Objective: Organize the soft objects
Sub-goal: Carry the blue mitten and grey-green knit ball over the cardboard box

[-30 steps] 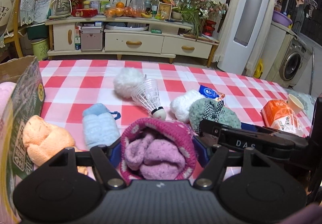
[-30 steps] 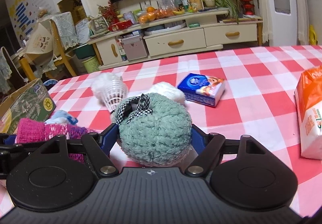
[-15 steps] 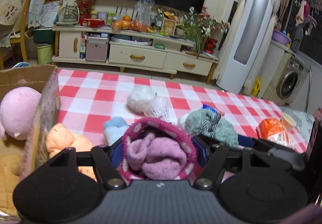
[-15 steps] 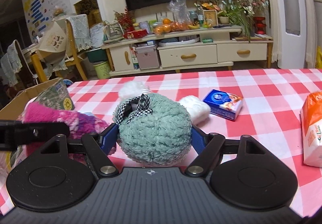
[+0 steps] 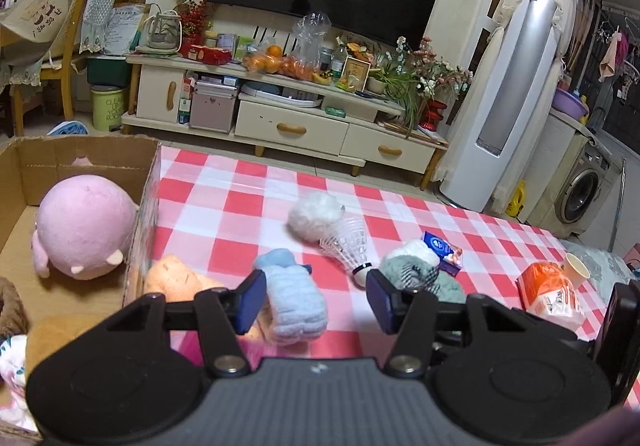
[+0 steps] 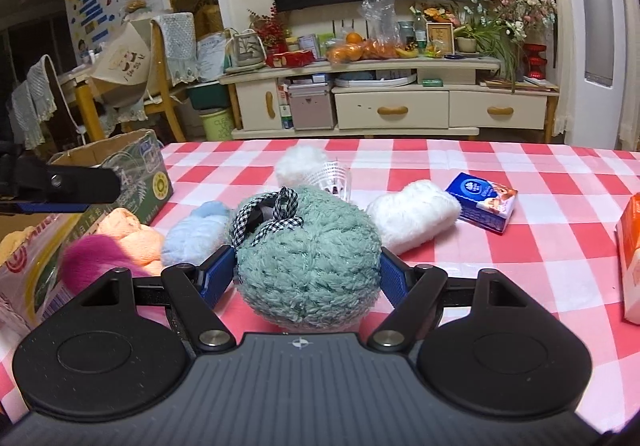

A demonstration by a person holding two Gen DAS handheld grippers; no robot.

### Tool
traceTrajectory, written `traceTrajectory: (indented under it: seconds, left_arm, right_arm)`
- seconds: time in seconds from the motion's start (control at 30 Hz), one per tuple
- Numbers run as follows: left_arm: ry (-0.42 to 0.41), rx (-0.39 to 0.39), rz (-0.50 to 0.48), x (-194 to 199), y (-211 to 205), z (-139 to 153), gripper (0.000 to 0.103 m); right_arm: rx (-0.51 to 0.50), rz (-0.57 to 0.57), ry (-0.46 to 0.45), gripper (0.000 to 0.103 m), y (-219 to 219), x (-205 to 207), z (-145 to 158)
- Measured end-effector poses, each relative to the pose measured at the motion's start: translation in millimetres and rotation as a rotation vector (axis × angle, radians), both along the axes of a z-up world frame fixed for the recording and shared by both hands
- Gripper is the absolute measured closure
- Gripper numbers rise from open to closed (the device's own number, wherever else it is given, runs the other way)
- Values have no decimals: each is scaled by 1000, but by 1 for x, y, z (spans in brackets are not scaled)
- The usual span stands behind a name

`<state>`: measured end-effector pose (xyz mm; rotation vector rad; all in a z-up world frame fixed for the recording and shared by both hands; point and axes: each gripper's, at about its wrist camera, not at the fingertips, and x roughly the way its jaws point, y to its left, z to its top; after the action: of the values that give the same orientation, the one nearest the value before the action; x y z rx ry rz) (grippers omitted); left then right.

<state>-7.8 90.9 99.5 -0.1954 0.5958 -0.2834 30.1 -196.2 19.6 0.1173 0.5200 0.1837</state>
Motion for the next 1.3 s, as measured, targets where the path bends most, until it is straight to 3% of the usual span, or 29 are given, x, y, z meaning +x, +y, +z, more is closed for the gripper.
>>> traceTrajectory:
  seconds: [0.47,0.9,1.03,1.3]
  left_arm:
    - [35,40,-24,-5,-3,-15,27]
    - [124,137,75,43,-32,-47,26]
    - [145,159,101,58,-40,-56,30]
    - [196,195,145,82,-46,-73,54]
  right_arm:
    - [-87,-16,21,9,5,-7,-8]
    - [-123,2,73,8,6,-10,-17]
    - [-117,11,76,6,5,-10,-17]
    - [-90,16,85,2,-3,-3,-16]
